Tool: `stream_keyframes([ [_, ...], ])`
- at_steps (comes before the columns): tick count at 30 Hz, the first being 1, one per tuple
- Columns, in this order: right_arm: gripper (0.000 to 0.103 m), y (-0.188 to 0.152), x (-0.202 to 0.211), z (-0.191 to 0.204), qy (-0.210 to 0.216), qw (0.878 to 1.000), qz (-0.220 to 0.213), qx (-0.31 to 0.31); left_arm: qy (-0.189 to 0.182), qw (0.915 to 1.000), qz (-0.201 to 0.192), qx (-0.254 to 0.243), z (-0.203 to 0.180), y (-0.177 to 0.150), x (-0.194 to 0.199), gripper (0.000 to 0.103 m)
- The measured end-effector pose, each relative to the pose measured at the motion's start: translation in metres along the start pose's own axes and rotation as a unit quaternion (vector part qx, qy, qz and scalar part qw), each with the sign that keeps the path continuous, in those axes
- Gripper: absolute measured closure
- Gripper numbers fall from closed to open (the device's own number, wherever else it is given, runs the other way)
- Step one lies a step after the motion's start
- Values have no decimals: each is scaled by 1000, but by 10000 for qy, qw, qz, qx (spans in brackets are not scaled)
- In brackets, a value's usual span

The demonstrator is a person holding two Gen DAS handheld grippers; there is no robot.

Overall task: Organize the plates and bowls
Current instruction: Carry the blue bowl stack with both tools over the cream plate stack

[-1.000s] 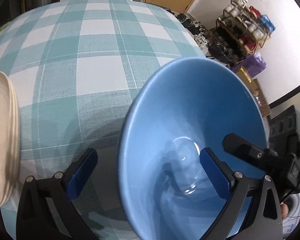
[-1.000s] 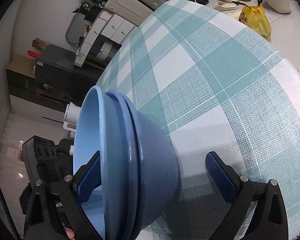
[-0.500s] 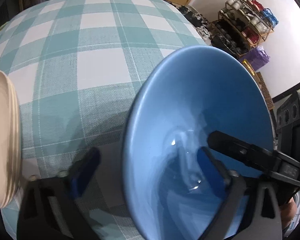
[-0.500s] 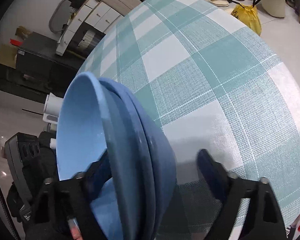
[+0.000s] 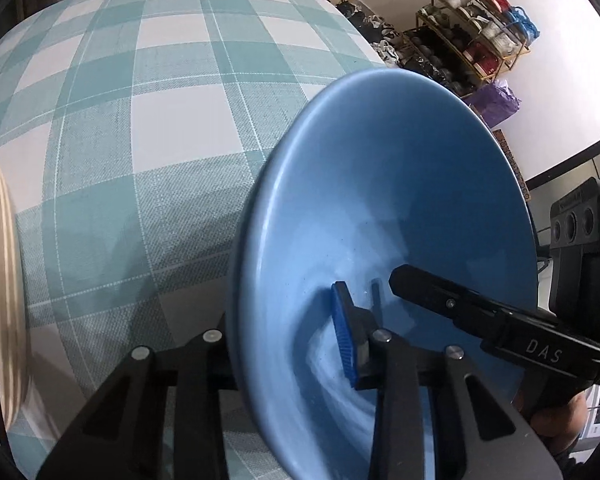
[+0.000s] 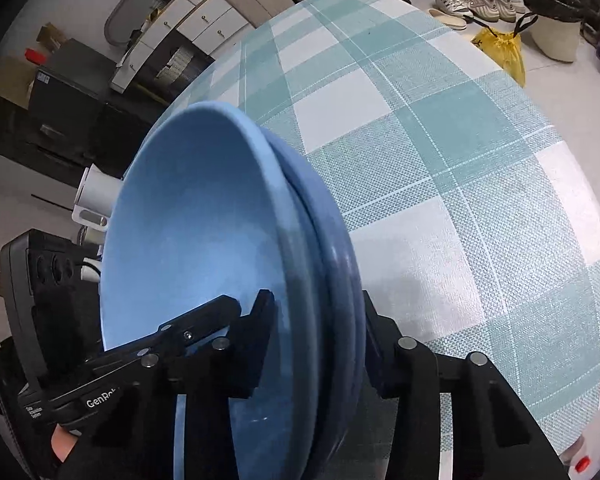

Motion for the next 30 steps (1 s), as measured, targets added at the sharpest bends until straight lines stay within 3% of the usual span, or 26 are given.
stream_keyframes([
  [6, 75, -3, 2, 0, -119, 9999, -46, 84, 119, 9999, -47, 10, 1, -3, 5, 71],
  [16, 75, -4, 11, 15, -37, 9998, -87, 181, 227, 9991, -344, -36, 9, -6, 21, 76],
  [24, 75, 3, 15, 53, 137, 9992, 16, 373, 388, 9977, -554, 75, 20, -4, 50, 76],
  [30, 75, 14, 11, 103, 324, 9971, 79, 688, 536, 9949, -814, 258, 42, 4, 81, 76],
])
Point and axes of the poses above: each gripper's, at about its wrist camera, not at the fingertips, and x roughly against the way its jaws point, z to its left, y to its top, the point moved 7 cm from there along -x, roughly the way its jaws point, and after that the axes turned 1 degree about x, right-handed, at the moved point
